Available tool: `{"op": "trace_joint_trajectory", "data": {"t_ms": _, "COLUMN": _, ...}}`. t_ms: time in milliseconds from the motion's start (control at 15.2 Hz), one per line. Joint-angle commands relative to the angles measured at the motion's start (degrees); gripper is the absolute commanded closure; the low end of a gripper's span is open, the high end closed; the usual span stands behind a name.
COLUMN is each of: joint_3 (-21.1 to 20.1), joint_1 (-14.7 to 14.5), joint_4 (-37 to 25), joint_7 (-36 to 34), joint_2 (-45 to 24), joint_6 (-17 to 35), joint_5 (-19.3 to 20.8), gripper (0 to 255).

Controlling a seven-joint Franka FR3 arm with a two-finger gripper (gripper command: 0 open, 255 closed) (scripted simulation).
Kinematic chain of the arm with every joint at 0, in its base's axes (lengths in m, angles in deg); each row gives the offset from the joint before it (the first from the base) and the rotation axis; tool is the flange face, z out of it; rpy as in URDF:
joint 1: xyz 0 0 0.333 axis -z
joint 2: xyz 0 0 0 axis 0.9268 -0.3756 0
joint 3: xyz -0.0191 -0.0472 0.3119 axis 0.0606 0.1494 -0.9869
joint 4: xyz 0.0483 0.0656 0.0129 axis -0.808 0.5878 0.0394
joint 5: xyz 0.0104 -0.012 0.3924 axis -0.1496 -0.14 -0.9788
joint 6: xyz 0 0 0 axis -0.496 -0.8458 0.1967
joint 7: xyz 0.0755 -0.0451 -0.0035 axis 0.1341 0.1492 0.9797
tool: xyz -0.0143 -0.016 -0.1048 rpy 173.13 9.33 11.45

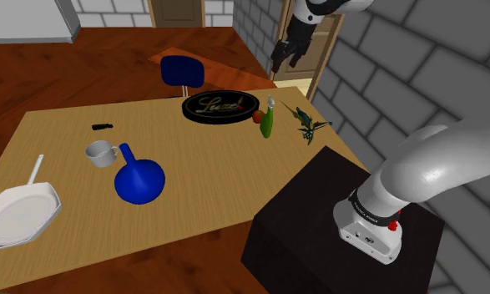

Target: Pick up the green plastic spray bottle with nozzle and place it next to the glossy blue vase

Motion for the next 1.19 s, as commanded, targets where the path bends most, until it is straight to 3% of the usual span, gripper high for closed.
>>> {"op": "trace_joint_trajectory", "data": {"t_ms": 0, "joint_3": 0.5, "joint_1": 0.5, "joint_4": -0.2, "joint_7": -0.2, "joint_2": -3.6, "joint_6": 3.0, "joint_5": 0.0, "gripper": 0}}
{"op": "trace_joint_trajectory", "data": {"t_ms": 594, "joint_3": 3.4, "joint_1": 2.8, "joint_4": -6.2, "joint_7": 0.2, "joint_2": -21.2, "joint_6": 12.5, "joint_5": -1.2, "gripper": 0}}
{"op": "trace_joint_trajectory", "data": {"t_ms": 1122, "joint_3": 5.2, "joint_1": 5.4, "joint_4": -15.1, "joint_7": 1.2, "joint_2": -37.4, "joint_6": 17.6, "joint_5": -4.2, "gripper": 0}}
